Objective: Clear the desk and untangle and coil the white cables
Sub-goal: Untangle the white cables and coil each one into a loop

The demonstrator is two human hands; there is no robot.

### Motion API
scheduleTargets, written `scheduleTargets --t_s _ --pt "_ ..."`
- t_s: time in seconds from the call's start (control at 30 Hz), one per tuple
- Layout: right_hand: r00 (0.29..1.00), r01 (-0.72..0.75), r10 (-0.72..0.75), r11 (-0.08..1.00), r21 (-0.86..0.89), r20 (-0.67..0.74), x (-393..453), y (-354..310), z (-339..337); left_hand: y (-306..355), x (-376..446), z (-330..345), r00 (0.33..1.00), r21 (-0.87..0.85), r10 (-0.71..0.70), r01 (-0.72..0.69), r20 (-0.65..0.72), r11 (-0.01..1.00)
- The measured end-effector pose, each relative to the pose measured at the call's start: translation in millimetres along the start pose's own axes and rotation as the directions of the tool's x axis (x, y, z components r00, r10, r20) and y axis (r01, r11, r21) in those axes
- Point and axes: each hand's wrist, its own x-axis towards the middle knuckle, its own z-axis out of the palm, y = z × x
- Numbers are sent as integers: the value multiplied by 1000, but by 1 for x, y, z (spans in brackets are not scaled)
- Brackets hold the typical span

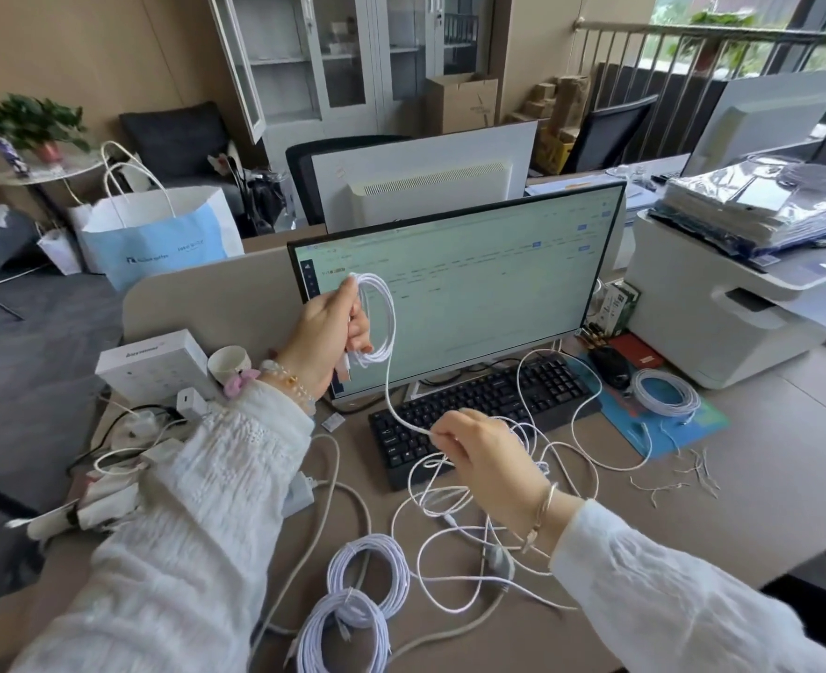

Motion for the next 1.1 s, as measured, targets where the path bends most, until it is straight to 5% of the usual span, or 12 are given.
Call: scheduleTargets --t_s 0.2,0.43,0.6,0.73,0.8,0.9,1.1 --pt "978 129 -146 985 -117 -147 19 -21 -32 -13 -5 14 998 218 -25 11 60 976" --pt "960 150 -161 986 -66 -230 40 -23 -59 -14 -27 44 919 236 -255 188 300 954" --pt "967 53 -51 999 2 -251 40 -13 -71 -7 -34 52 707 -72 -403 538 581 840" --pt "977 -182 207 931 317 -48 37 1 -79 -1 -34 47 586 -101 -389 632 711 768" --pt "960 -268 268 796 543 80 31 9 -80 4 -30 42 594 -121 -387 639 706 760" --pt "932 -354 315 689 632 179 24 26 -75 13 -24 36 660 -176 -359 600 659 780" --pt "895 -443 383 828 344 231 10 75 -44 47 -7 10 836 -416 -120 384 535 824"
